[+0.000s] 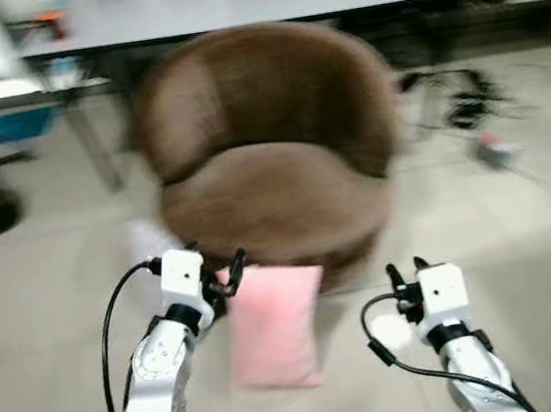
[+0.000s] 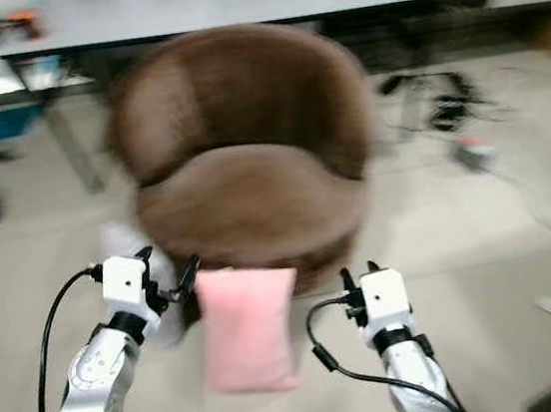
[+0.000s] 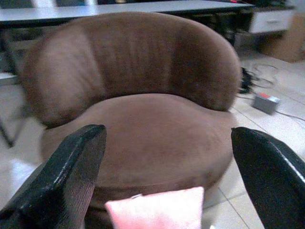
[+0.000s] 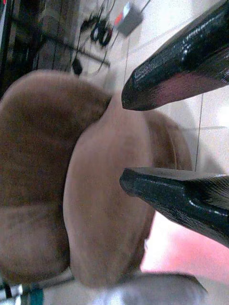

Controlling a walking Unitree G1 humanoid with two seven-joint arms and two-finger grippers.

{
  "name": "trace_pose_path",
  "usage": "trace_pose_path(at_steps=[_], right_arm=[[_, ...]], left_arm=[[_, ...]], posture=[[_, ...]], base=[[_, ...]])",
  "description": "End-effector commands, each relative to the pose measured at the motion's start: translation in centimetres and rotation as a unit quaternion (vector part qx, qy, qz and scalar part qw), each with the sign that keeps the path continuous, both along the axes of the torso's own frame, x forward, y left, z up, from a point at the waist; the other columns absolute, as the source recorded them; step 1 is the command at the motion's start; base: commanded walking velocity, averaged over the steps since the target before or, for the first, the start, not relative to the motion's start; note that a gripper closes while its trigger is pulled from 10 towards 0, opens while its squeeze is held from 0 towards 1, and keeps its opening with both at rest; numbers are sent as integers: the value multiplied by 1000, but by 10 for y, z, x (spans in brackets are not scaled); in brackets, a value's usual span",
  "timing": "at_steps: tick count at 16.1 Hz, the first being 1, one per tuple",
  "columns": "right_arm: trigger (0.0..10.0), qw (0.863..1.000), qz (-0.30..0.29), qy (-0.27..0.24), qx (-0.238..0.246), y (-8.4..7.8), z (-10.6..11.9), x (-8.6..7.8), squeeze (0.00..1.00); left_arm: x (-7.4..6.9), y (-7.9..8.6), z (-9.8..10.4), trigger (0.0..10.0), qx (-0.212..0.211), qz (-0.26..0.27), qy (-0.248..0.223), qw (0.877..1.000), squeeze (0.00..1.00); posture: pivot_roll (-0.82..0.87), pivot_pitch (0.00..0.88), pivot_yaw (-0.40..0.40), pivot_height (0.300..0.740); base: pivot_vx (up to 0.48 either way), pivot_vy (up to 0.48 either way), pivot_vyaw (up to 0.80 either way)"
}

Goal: Move the pillow to the sofa from floor

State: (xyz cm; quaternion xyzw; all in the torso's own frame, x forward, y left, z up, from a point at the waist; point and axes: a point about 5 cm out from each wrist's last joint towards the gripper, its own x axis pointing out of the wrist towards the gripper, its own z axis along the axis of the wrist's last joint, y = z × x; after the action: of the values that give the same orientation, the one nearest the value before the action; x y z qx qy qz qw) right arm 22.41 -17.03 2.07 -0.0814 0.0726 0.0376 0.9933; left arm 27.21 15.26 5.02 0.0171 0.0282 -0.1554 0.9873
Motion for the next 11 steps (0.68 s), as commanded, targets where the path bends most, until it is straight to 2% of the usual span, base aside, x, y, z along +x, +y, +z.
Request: trace_pose_path(at_steps=[1,3,4,5,6,7,11], right_arm=[[10000,1000,-1,-6,6,0,3,2,8],[10000,1000,6,-14,-5,-4,7,-5,0],[10000,999,5,-38,-10,-13,14,-13,0],[10000,998,-4,-56,-6,-17,21,-12,0],[10000,998,-13,-66,1,-18,26,-8,0],[10000,996,-23,-84,5,-19,34,4,0],[10000,992,-52,-118,18,-29,54,29,0]], left_arm=[[-2,-2,-1,10000,2,-8,5,1000,0],[-7,-1,5,10000,14,-16,-12,1000,0],[-15,3,17,10000,22,-26,-36,999,0],[-13,4,30,10000,19,-22,-58,998,0],[-7,4,39,10000,12,-15,-72,997,0],[5,4,53,10000,9,0,-97,995,0],[22,18,65,10000,-8,42,-102,994,0]], posture=[[-14,0,7,740],[-3,0,-1,740],[2,0,-7,740],[3,0,-7,740],[1,0,-6,740],[0,0,-3,740],[3,0,0,740]], base=[[0,0,694],[0,0,0],[0,0,0],[0,0,0],[0,0,0],[0,0,0],[0,0,0]])
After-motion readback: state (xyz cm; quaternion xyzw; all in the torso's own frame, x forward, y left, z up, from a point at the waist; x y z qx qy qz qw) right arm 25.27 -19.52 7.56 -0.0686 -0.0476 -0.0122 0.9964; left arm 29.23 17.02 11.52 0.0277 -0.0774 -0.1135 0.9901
